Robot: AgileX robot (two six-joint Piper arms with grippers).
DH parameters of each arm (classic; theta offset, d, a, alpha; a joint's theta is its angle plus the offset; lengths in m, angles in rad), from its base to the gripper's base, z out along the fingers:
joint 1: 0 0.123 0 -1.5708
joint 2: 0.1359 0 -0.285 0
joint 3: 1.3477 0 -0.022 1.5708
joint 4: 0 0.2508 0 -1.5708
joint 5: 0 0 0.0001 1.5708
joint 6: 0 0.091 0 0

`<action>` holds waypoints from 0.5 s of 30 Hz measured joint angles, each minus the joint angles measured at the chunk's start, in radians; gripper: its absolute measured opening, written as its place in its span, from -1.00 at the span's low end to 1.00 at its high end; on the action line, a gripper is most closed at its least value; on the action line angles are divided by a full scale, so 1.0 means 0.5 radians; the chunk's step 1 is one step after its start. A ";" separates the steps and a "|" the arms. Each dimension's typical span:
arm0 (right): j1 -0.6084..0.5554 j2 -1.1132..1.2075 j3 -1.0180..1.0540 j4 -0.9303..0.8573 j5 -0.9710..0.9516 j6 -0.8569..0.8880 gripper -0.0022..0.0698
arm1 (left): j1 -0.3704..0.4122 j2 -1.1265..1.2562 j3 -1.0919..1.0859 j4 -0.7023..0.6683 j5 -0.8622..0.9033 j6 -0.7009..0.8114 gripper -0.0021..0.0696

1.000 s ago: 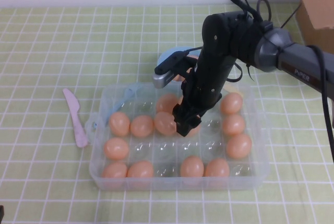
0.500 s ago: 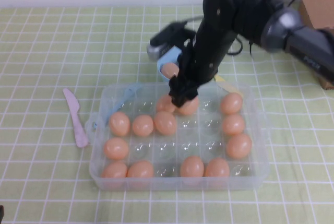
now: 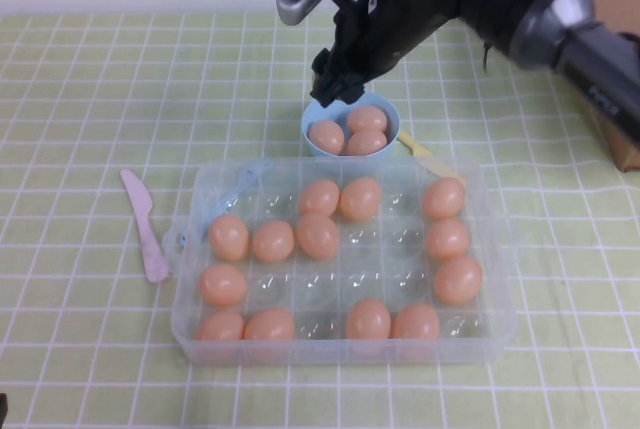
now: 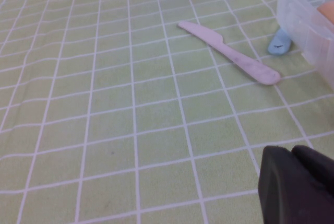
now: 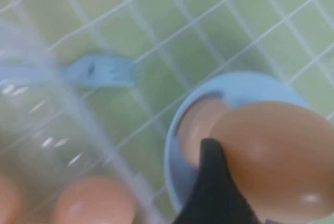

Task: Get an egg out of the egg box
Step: Place the egg in the bowl

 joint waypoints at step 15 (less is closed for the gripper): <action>-0.139 0.274 0.000 0.155 -0.322 0.000 0.40 | 0.000 0.000 0.000 0.000 0.000 0.000 -0.95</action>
